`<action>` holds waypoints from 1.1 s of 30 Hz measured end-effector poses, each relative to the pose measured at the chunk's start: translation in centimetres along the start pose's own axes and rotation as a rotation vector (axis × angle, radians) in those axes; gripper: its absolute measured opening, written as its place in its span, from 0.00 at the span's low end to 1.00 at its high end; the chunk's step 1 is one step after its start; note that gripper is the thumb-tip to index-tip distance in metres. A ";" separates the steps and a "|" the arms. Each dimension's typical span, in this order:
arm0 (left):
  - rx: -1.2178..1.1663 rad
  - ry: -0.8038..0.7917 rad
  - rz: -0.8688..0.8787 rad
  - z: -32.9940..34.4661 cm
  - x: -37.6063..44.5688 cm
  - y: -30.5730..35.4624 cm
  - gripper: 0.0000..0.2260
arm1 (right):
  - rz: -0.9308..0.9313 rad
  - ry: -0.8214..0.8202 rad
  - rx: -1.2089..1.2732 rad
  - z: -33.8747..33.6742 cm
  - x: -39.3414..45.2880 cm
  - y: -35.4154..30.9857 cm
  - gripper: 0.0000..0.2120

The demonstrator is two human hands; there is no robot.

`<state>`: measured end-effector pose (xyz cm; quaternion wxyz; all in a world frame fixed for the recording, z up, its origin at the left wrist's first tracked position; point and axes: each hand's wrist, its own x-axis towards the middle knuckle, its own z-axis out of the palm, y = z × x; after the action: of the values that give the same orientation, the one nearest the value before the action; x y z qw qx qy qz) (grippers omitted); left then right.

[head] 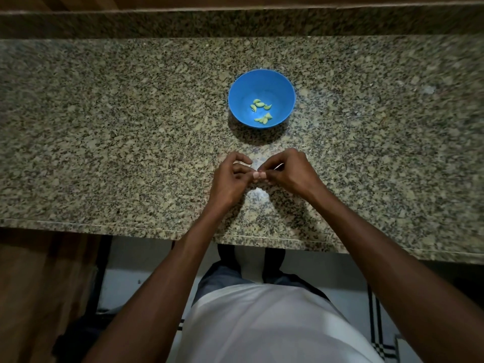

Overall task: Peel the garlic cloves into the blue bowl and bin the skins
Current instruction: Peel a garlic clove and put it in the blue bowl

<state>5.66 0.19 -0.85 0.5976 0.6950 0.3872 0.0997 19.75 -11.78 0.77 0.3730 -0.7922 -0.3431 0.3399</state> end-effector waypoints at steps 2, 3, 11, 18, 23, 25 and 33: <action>0.100 0.114 0.046 0.1 0.1 -0.6 0.11 | -0.014 0.036 -0.054 0.4 0.1 0.6 0.02; 0.156 0.176 0.079 0.0 0.0 -1.1 0.10 | -0.033 0.053 -0.094 0.7 0.2 1.0 0.01; 0.694 0.095 0.122 -2.3 0.4 -5.3 0.45 | -0.183 0.027 -0.654 3.2 0.1 0.3 0.05; 0.693 0.071 0.063 -2.4 0.3 -4.7 0.50 | -0.294 -0.033 -0.848 3.5 0.6 -0.8 0.13; 0.725 0.076 0.087 -2.2 0.4 -4.7 0.45 | -0.324 -0.119 -0.889 3.5 0.4 -1.9 0.16; 0.733 0.085 0.091 -2.2 0.5 -4.8 0.44 | -0.319 -0.156 -0.909 3.5 0.4 -2.3 0.13; 0.733 0.091 0.085 -2.0 0.5 -4.6 0.43 | -0.293 -0.209 -0.988 3.4 0.4 -2.8 0.05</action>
<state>2.82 1.96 -4.64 0.2865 0.8731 0.3943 0.0100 16.46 -8.89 1.31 -0.0375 -0.7792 -0.6050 0.1593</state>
